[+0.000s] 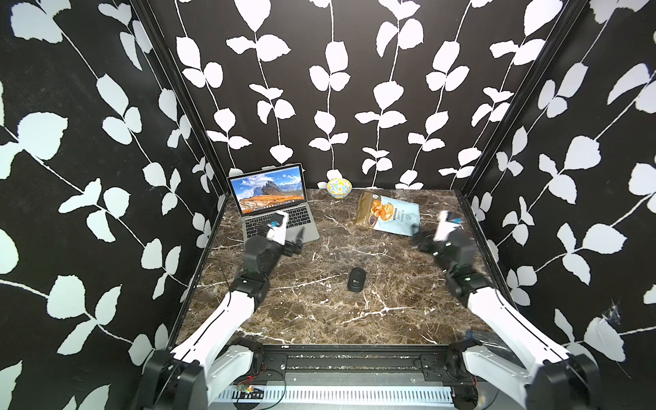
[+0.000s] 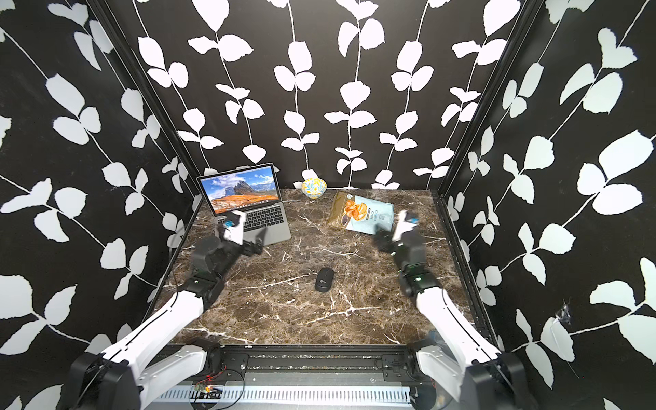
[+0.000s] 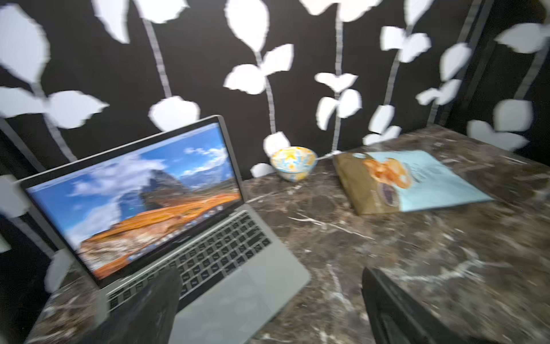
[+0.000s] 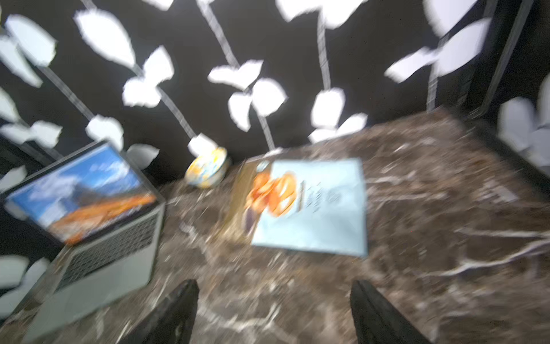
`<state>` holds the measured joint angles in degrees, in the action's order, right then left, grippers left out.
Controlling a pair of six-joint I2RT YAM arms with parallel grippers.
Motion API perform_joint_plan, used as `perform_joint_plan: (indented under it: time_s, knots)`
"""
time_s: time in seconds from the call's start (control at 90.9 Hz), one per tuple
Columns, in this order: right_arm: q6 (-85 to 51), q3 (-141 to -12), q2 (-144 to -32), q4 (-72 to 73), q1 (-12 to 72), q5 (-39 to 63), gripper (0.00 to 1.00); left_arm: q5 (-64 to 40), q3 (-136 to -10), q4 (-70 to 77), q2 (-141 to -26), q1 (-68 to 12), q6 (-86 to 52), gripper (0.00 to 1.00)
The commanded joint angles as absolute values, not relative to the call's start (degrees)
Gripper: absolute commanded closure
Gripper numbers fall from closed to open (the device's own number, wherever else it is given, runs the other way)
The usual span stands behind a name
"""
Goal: Insert the wireless mouse receiver into the laptop
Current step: Pick up the mouse from the center of the board.
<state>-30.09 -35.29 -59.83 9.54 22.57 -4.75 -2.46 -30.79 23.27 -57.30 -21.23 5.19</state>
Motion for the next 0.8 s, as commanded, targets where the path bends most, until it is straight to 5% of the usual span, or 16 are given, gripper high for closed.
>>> perform_joint_plan:
  time_s: [0.0,0.264,0.66,0.792]
  knots:
    - [-43.18,-34.1,-63.74,-5.93,34.33,-15.41,0.16,-2.31,-27.75,16.45,-57.39,-26.99,7.9,0.02]
    - [-52.17,-43.63,-82.53,-7.0,56.84,-21.41,0.12,-0.48,-20.49,24.06,-58.12,-32.69,11.63,0.02]
    - [-56.0,-57.78,-103.81,-12.82,57.92,-24.04,0.11,-1.27,-19.09,25.07,-56.17,-33.04,12.94,0.02]
    - [-56.29,-57.87,-105.98,-12.4,57.87,-24.91,0.24,-3.19,-19.25,24.06,-54.92,-33.28,16.38,0.02]
